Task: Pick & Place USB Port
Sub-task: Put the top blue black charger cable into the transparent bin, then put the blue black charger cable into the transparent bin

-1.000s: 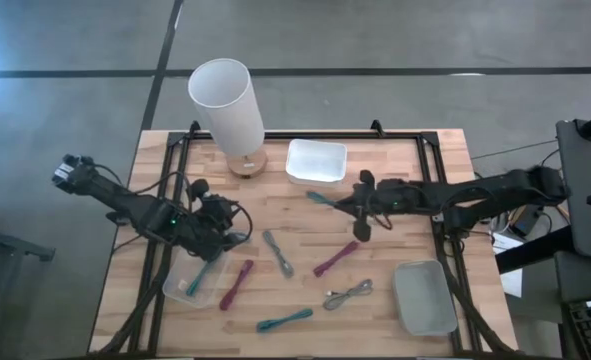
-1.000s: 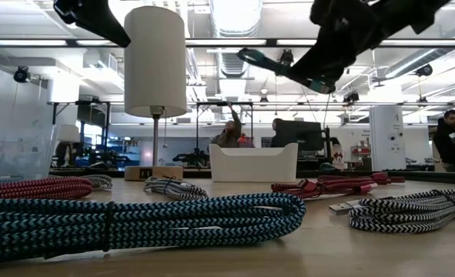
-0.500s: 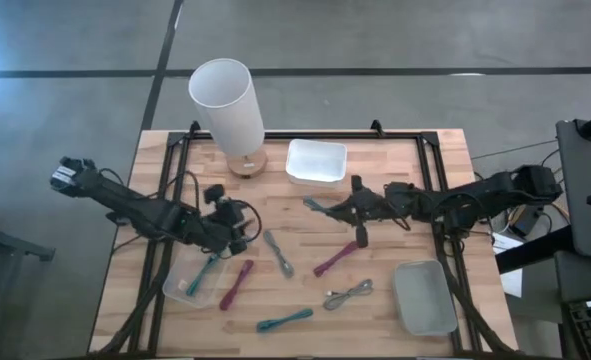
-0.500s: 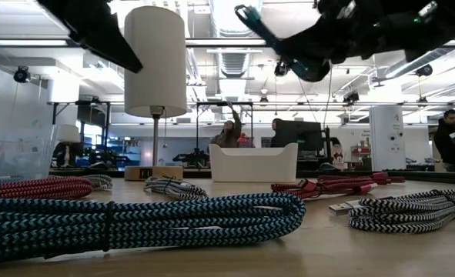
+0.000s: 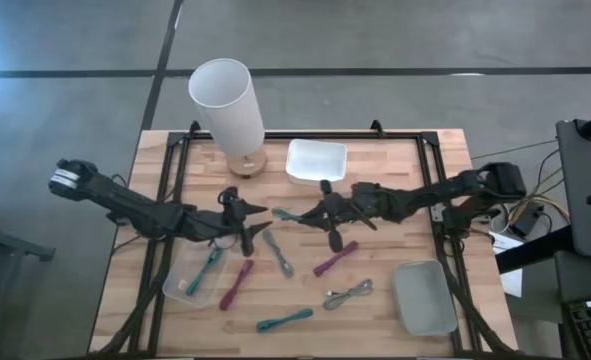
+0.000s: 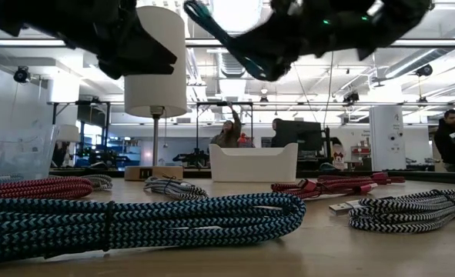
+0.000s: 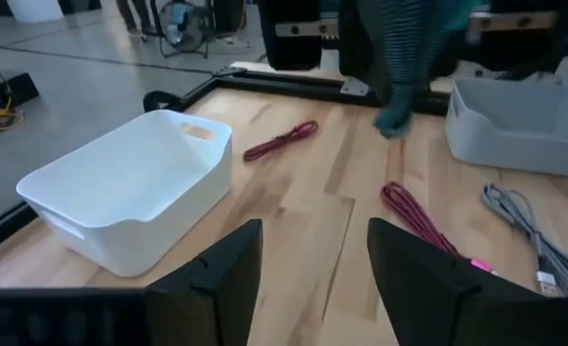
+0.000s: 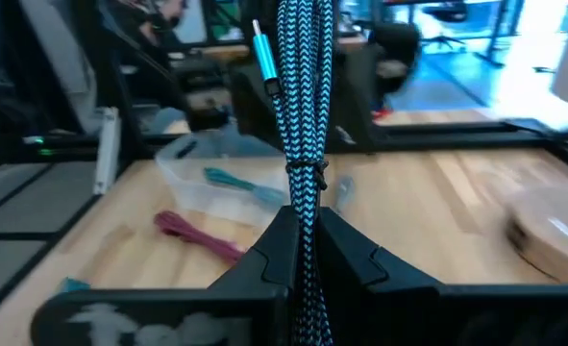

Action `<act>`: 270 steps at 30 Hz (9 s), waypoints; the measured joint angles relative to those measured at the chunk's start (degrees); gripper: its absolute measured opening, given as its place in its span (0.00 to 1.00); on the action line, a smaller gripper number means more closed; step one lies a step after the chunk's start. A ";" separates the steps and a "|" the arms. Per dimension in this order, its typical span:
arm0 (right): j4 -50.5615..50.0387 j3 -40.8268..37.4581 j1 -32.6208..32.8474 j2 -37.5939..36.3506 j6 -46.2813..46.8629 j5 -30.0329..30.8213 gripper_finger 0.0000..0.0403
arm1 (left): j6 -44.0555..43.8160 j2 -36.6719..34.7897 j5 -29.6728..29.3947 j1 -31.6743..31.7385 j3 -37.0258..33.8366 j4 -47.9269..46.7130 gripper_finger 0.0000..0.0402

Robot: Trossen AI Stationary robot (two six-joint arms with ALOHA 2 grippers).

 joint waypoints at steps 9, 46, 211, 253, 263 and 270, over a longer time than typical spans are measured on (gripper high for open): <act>-0.16 11.71 -0.02 11.52 -0.02 -2.61 0.06 | 1.32 0.00 0.30 0.06 -1.62 3.67 0.49; -8.67 14.75 -0.42 12.30 -3.03 -2.15 0.06 | 8.50 0.33 8.52 0.22 -1.53 11.03 0.23; -27.01 14.27 6.49 12.23 3.23 2.36 0.30 | -18.60 30.25 28.39 -15.49 30.12 -30.92 0.24; -27.10 14.11 13.86 12.21 7.67 2.55 0.25 | -22.88 41.32 25.85 -22.82 33.74 -32.83 0.03; -26.61 14.09 14.03 12.21 7.60 2.57 0.25 | -27.31 31.36 12.12 -25.46 39.54 -56.21 0.02; -26.63 14.09 14.01 12.21 7.26 4.24 0.23 | -43.19 22.93 6.67 -27.26 40.70 -72.21 0.02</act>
